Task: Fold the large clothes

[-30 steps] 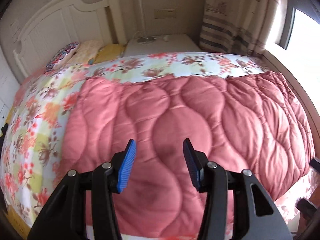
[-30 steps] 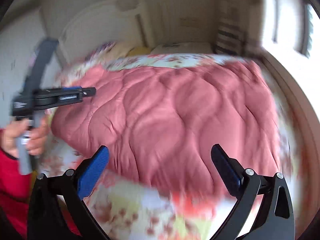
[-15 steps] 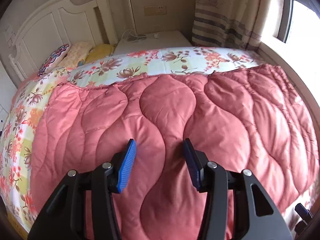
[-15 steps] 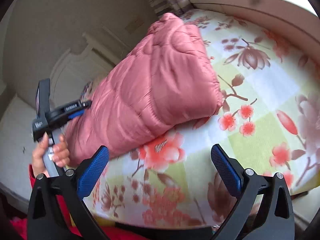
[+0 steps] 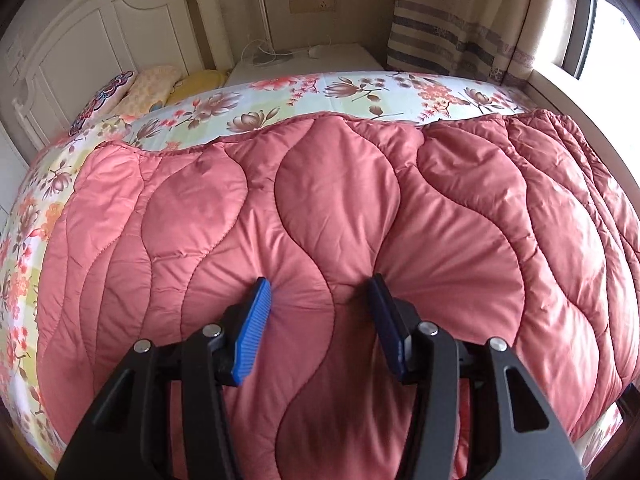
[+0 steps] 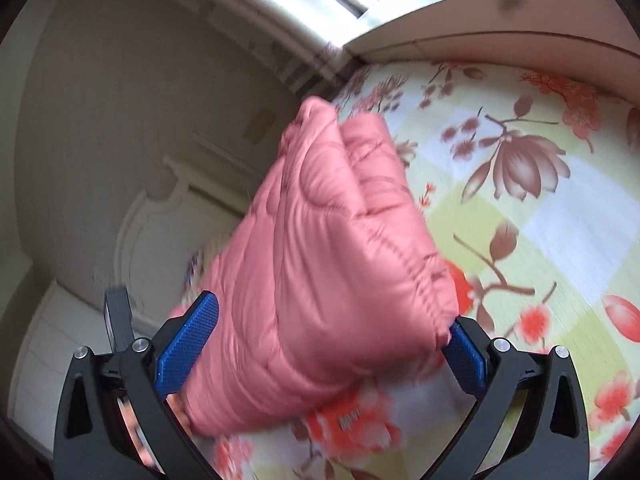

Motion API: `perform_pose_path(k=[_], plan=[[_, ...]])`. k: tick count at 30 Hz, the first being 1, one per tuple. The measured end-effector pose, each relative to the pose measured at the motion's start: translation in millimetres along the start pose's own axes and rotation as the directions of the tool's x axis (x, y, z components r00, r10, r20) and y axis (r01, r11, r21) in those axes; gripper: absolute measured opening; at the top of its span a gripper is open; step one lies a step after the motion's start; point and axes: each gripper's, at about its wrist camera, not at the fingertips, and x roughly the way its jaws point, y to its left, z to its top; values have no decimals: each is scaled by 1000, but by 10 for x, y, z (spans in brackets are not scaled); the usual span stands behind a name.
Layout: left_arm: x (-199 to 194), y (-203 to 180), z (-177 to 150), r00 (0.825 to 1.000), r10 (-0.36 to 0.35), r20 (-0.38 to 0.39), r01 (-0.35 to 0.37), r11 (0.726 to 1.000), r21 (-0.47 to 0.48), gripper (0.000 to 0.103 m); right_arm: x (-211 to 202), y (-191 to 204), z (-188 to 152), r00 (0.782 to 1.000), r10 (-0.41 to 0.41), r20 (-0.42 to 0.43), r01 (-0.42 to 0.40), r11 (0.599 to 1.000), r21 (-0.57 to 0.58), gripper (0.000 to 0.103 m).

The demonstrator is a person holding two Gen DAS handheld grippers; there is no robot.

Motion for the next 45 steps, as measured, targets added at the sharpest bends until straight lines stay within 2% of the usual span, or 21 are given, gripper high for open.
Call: perform_pose_path(k=[2,3,4,6,9,12,14,16,19,21,25,27,30,33,35,38,41,42,43,45], plan=[[9,15,19,1000,-11,-15,11,1000,-7,51,26,-23,-3,1000,-1,31,1,1000,16,95],[19,20,27,1000,-16,-21,16,1000,-6,51,49,-41,-16,999,11,41,-12,999,30,83],[27,22,29,1000,-18,-23,18,1000,-6,51,108,-88,-1,999,24,38,-25,998,49,65],[37,9,27,1000,-10,-22,10,1000,0,51,213,-175,-12,998,57,24,-59,994,89,49],[45,-17,10,1000,11,-16,-11,1000,6,51,234,-80,23,998,48,26,-49,998,48,42],[62,-56,2,999,40,-17,-40,999,19,51,154,273,107,999,23,43,-19,995,-94,40],[73,-60,10,998,49,-24,-49,999,18,51,118,558,147,998,5,56,6,979,-204,40],[79,-39,20,999,41,-34,-41,999,6,51,74,924,153,998,3,70,20,944,-329,40],[95,11,40,998,18,-52,-18,1000,-7,51,69,1485,102,997,22,76,21,857,-515,40],[106,61,51,998,-9,-65,7,1000,-26,51,99,1884,-5,998,44,53,0,772,-635,40],[114,144,38,996,-53,-73,49,997,-53,51,197,2420,-232,994,93,-56,-103,649,-754,40],[117,189,30,995,-73,-71,68,995,-67,51,324,2673,-395,989,76,-125,-146,562,-814,40],[129,259,24,993,-101,-69,95,992,-87,51,512,2855,-546,984,32,-176,-169,496,-852,40],[123,351,36,987,-147,-64,138,983,-120,51,576,2944,-595,977,12,-211,-191,483,-854,40],[76,440,34,984,-171,-54,163,978,-132,50,576,2986,-572,975,4,-221,-194,491,-849,40],[-48,560,7,986,-161,-45,155,981,-117,50,615,2960,-475,980,-26,-198,-160,489,-858,40],[-300,794,-50,994,-105,5,105,988,-114,50,636,2932,-461,982,-44,-185,-139,496,-857,39],[-404,918,-76,998,-46,38,50,993,-103,50,625,2934,-440,984,-48,-174,-127,499,-857,39],[-454,1043,-100,999,-16,47,21,994,-109,50,612,2935,-427,985,-51,-166,-119,500,-858,39],[-506,1374,-155,999,1,52,7,990,-142,50,562,2941,-395,987,-51,-155,-107,510,-854,39]])
